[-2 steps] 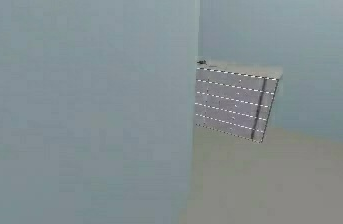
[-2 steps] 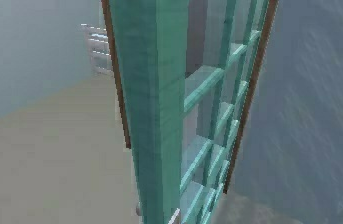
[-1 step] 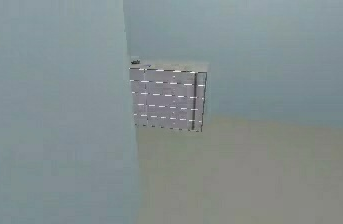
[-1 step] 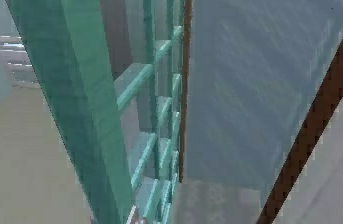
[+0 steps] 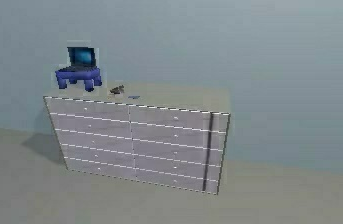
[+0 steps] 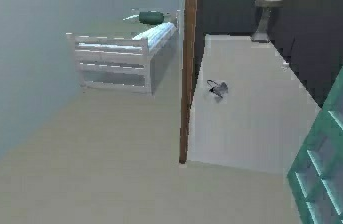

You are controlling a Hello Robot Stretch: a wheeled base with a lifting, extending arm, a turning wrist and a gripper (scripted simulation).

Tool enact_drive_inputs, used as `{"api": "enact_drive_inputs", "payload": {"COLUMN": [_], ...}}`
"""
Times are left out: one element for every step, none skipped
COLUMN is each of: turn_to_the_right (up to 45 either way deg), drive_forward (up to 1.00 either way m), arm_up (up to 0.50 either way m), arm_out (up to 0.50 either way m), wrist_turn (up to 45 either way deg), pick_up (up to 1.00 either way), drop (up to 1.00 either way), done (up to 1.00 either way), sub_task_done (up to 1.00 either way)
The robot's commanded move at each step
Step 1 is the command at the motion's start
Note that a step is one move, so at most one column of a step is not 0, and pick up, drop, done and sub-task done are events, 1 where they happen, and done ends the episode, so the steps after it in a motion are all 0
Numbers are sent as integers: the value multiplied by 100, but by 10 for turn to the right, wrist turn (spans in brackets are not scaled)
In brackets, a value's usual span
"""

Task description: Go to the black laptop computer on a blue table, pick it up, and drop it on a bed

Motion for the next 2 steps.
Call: {"api": "enact_drive_inputs", "payload": {"turn_to_the_right": [30,0], "drive_forward": [0,25], "arm_up": [0,0], "arm_out": [0,0], "wrist_turn": [0,0], "pick_up": [0,0], "drop": [0,0], "done": [0,0], "sub_task_done": [0,0]}}
